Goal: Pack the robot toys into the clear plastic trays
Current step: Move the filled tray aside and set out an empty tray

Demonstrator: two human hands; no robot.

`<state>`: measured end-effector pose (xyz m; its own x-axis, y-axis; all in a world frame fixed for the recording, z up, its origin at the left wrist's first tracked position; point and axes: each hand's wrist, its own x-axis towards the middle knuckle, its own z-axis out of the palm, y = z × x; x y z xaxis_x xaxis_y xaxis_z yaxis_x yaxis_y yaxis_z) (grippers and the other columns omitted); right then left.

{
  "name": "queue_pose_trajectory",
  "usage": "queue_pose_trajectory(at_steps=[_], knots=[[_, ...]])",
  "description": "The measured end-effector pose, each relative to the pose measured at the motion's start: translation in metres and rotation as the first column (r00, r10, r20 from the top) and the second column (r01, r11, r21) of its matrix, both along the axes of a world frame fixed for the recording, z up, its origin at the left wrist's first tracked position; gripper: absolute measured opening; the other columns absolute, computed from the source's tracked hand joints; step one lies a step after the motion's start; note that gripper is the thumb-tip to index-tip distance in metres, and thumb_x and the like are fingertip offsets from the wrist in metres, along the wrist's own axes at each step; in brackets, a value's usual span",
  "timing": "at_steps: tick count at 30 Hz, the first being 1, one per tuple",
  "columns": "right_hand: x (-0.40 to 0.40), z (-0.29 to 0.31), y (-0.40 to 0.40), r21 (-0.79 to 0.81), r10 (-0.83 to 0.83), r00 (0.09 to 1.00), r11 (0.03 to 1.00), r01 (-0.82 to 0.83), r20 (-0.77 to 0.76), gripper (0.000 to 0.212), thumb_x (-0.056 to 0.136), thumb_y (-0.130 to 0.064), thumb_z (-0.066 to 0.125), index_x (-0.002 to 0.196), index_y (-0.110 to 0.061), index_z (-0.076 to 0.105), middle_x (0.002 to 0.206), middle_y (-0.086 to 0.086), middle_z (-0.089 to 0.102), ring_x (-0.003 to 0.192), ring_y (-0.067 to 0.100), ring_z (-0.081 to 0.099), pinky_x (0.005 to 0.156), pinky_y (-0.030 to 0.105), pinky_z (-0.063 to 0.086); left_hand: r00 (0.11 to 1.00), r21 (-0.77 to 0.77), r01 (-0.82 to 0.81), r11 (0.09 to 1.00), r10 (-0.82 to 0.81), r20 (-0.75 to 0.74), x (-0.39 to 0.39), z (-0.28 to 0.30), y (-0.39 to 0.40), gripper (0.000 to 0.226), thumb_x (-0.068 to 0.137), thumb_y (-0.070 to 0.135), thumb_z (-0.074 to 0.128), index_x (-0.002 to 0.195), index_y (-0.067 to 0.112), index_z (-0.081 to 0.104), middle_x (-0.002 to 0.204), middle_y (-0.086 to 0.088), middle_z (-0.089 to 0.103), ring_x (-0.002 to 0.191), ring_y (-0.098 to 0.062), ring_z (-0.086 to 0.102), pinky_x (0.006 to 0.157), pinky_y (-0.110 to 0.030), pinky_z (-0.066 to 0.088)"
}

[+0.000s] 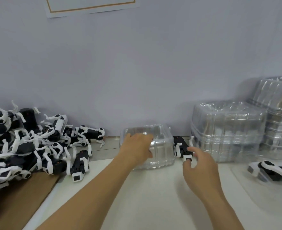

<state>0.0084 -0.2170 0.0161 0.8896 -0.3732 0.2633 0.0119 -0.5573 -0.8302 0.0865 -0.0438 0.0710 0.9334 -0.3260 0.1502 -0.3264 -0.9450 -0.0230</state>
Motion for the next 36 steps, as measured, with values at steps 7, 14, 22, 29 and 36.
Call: queue_pose_trajectory(at_steps=[7, 14, 22, 29, 36], knots=[[0.003, -0.002, 0.008, 0.152, 0.083, 0.991, 0.986, -0.067, -0.102, 0.017, 0.091, -0.015, 0.056, 0.092, -0.019, 0.072, 0.082, -0.004, 0.068, 0.075, 0.006, 0.064, 0.059, 0.021, 0.047, 0.996, -0.319, -0.044, 0.947, 0.068, 0.065, -0.016, -0.005, 0.01, 0.019, 0.084, 0.011, 0.064, 0.101, 0.018, 0.06, 0.099, 0.003, 0.071, 0.104, -0.021, 0.058, 0.076, -0.031, 0.036], [0.003, 0.002, 0.008, 0.419, 0.316, 0.914, 0.888, -0.19, -0.255, 0.039, 0.087, -0.044, 0.069, 0.086, -0.005, 0.073, 0.074, 0.002, 0.076, 0.077, 0.018, 0.074, 0.088, 0.037, 0.057, 0.982, -0.651, -0.076, 0.755, 0.17, 0.082, -0.055, -0.006, 0.026, 0.021, 0.079, 0.0, 0.07, 0.089, 0.015, 0.061, 0.077, 0.006, 0.062, 0.074, -0.004, 0.057, 0.071, -0.025, 0.046], [-0.01, 0.022, 0.04, 0.609, 0.489, 0.861, 0.642, -0.465, 0.142, 0.024, 0.089, -0.029, 0.069, 0.113, -0.028, 0.07, 0.108, -0.009, 0.074, 0.096, 0.011, 0.072, 0.076, 0.026, 0.057, 0.967, -0.972, -0.078, 0.224, 0.253, -0.019, -0.098, -0.01, 0.034, 0.017, 0.088, 0.01, 0.071, 0.088, 0.026, 0.066, 0.08, 0.012, 0.066, 0.08, -0.014, 0.064, 0.073, -0.037, 0.057], [-0.015, 0.028, 0.066, 0.487, 0.434, 0.859, 0.707, -0.512, 0.273, 0.02, 0.089, -0.025, 0.071, 0.105, -0.037, 0.069, 0.097, -0.018, 0.074, 0.093, 0.003, 0.07, 0.082, 0.022, 0.057, 0.982, -0.98, -0.068, 0.187, 0.187, -0.032, -0.101, -0.013, 0.045, 0.032, 0.094, 0.009, 0.063, 0.11, 0.037, 0.059, 0.093, 0.022, 0.07, 0.085, 0.003, 0.065, 0.075, -0.021, 0.051], [-0.014, 0.028, 0.068, 0.464, 0.393, 0.874, 0.742, -0.484, 0.285, 0.013, 0.092, -0.02, 0.067, 0.104, -0.019, 0.072, 0.087, -0.006, 0.077, 0.083, 0.004, 0.071, 0.073, 0.013, 0.051, 0.998, -0.958, -0.004, 0.288, 0.058, 0.013, -0.104, -0.015, 0.038, 0.069, 0.08, 0.03, 0.08, 0.136, 0.044, 0.04, 0.108, 0.02, 0.066, 0.102, -0.001, 0.065, 0.078, -0.019, 0.055]])
